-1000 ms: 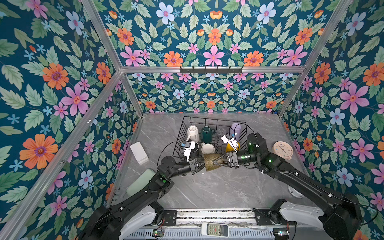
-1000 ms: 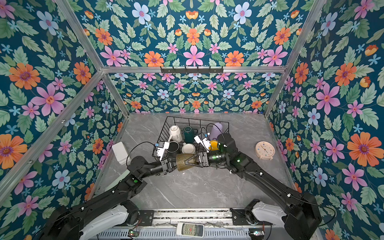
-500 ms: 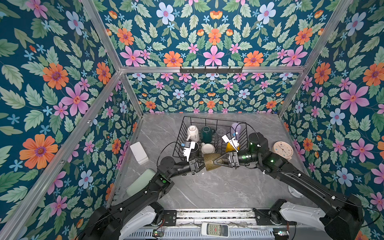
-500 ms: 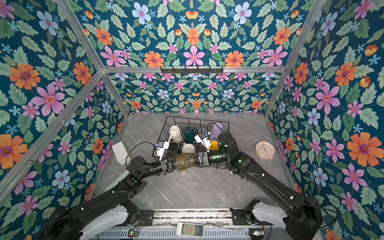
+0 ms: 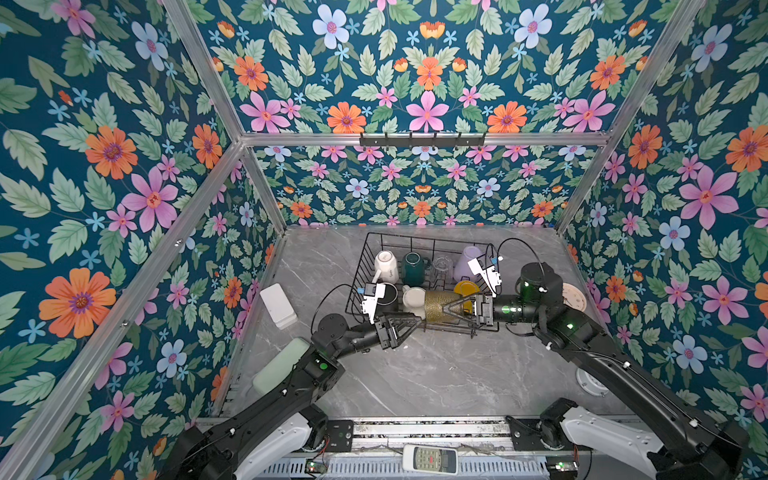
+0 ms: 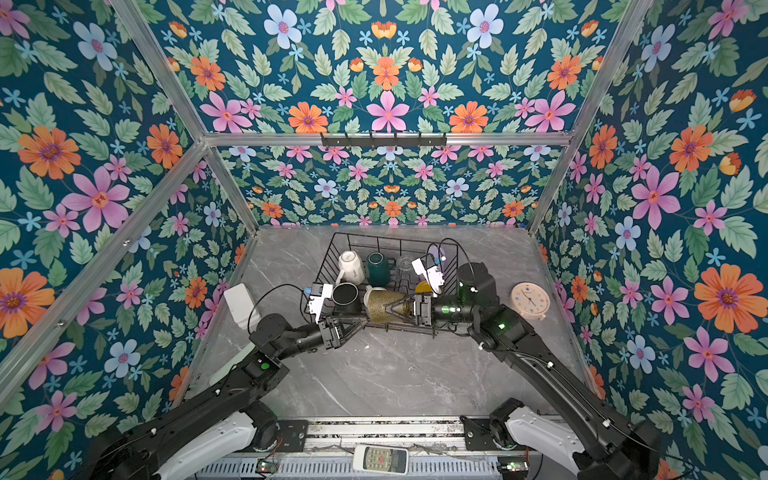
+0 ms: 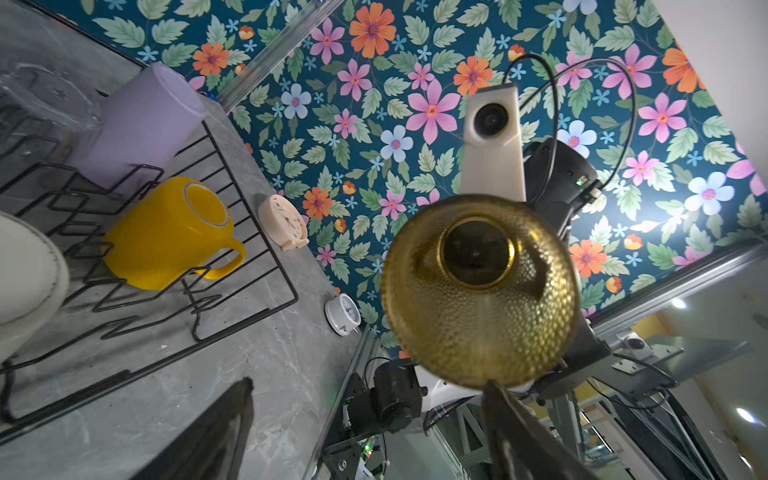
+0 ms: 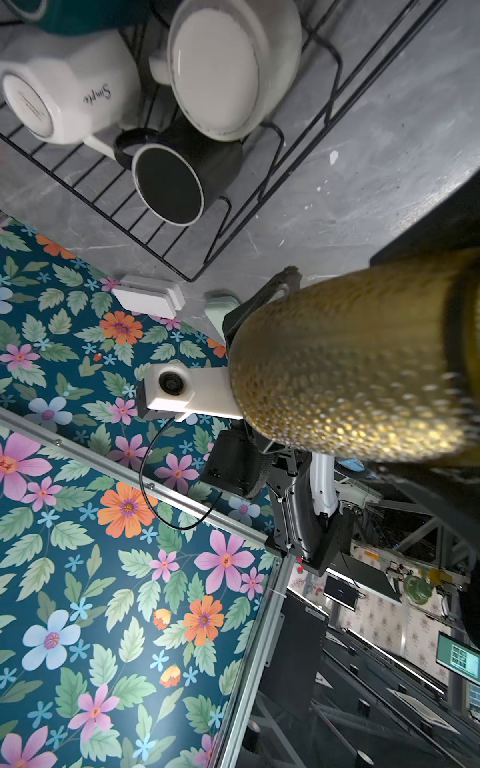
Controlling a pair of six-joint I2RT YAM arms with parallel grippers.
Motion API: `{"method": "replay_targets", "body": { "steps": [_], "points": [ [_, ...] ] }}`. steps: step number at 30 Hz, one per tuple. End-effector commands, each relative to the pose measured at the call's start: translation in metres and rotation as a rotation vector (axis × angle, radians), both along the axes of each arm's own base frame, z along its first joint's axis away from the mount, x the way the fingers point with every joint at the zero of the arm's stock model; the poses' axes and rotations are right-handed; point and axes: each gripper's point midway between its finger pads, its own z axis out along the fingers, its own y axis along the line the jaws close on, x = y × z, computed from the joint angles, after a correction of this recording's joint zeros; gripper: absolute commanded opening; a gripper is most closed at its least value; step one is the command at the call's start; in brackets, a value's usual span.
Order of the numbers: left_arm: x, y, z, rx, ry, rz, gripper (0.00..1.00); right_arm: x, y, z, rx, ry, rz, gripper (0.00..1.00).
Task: Load the cups into the dish rack
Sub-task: 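Open and withdraw the left gripper while the right gripper carries the glass over the rack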
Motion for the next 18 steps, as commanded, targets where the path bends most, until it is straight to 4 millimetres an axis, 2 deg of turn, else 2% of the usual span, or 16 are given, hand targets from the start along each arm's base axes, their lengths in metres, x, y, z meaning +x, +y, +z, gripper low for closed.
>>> {"method": "replay_targets", "body": {
  "steps": [1,6,13,18],
  "points": [
    [0.011,0.008,-0.008,0.074,-0.013,0.090,0.91,0.002,-0.015,0.002,-0.035,-0.023,-0.052,0.00],
    [0.026,0.029,-0.014,0.177,-0.018,0.249,0.95,0.008,-0.036,0.000,-0.148,-0.053,-0.158,0.00],
    [0.041,0.089,-0.021,0.325,-0.001,0.567,0.98,0.038,-0.071,-0.022,-0.448,-0.089,-0.345,0.00],
    [0.036,0.129,-0.018,0.345,0.001,0.733,1.00,0.061,-0.079,-0.034,-0.593,-0.084,-0.383,0.00]
  ]
}}
